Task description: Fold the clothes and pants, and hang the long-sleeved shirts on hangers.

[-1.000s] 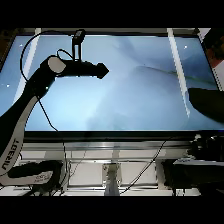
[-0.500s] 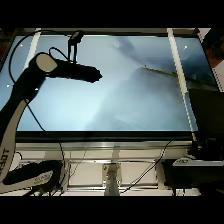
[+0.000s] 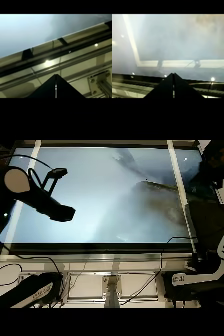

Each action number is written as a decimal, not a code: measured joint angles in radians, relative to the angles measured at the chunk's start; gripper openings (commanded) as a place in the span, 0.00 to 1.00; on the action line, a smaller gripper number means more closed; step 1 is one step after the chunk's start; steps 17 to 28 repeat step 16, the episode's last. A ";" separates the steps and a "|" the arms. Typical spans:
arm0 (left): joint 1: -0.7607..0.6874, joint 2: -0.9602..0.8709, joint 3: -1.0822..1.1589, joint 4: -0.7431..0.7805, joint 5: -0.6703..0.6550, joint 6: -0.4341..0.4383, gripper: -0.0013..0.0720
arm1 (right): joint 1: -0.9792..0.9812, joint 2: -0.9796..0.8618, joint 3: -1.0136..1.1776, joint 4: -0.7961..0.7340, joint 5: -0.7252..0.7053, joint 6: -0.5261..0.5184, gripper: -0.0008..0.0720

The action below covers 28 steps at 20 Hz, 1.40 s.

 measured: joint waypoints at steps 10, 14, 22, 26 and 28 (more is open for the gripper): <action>0.000 0.047 0.000 0.051 -0.090 -0.037 0.03 | 0.304 0.000 -0.036 -0.143 0.005 0.000 0.04; 0.000 0.047 0.000 0.052 -0.095 -0.039 0.03 | 0.322 0.000 -0.037 -0.152 0.005 -0.001 0.04; 0.000 0.047 0.000 0.052 -0.095 -0.039 0.03 | 0.325 0.000 -0.037 -0.154 0.005 -0.001 0.04; 0.000 0.047 0.000 0.052 -0.095 -0.039 0.03 | 0.325 0.000 -0.037 -0.154 0.005 -0.001 0.04; 0.000 0.047 0.000 0.052 -0.095 -0.039 0.03 | 0.325 0.000 -0.037 -0.154 0.005 -0.001 0.04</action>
